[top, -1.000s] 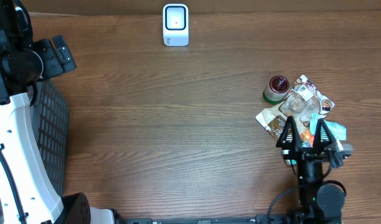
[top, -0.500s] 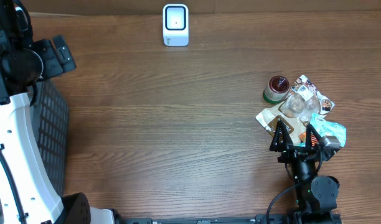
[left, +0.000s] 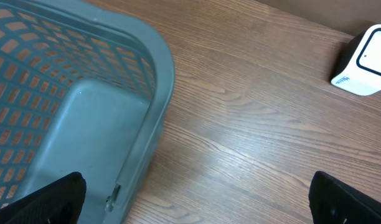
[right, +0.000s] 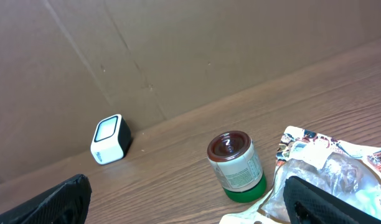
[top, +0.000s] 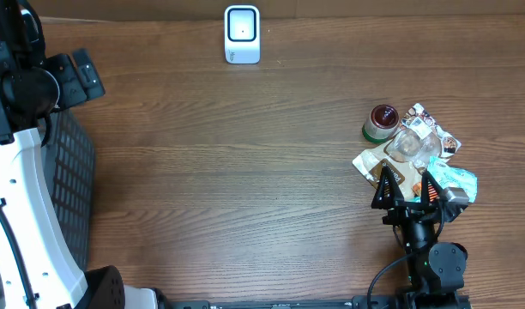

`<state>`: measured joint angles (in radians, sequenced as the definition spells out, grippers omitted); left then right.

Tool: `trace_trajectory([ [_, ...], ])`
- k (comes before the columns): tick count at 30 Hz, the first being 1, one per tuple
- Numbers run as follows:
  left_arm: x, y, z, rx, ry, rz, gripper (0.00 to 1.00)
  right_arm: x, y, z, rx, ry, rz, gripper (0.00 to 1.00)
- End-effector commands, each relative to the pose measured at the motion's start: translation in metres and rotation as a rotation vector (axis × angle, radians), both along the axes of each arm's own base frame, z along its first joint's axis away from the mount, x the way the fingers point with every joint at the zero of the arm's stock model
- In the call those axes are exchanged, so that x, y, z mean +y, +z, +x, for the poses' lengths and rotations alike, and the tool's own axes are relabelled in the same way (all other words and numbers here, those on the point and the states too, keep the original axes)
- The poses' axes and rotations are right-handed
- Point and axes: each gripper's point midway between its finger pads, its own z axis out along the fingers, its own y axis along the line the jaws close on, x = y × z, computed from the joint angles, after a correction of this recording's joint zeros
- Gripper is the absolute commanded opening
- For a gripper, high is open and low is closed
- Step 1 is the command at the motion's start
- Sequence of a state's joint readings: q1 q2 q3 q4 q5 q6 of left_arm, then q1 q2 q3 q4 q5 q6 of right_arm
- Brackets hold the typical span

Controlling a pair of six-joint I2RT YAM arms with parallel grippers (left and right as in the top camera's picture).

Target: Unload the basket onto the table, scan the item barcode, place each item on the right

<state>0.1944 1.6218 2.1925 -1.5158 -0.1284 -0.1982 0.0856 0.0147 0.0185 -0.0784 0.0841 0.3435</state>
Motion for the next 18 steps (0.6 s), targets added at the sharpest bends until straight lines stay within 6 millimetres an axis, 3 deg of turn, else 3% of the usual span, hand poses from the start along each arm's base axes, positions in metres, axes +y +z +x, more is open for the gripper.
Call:
trace_trajectory([
  [1, 0.002, -0.001, 0.001, 0.006, -0.01, 0.015, 1.0, 0.0, -0.002, 0.0, -0.004, 0.002, 0.0, 1.0],
  [6, -0.006, 0.009, -0.007, -0.024, -0.027, 0.02, 1.0, 0.0, -0.002, 0.0, -0.004, 0.002, 0.0, 1.0],
  [11, -0.045, 0.031, -0.038, -0.098, -0.134, 0.03, 1.0, 0.0, -0.002, 0.0, -0.004, 0.002, 0.0, 1.0],
  [14, -0.06, 0.03, -0.064, -0.106, -0.188, 0.068, 1.0, 0.0, -0.002, 0.0, -0.004, 0.002, 0.0, 1.0],
  [18, -0.065, 0.028, -0.07, -0.256, -0.201, 0.076, 0.99, 0.0, -0.002, 0.0, -0.004, 0.002, 0.0, 1.0],
])
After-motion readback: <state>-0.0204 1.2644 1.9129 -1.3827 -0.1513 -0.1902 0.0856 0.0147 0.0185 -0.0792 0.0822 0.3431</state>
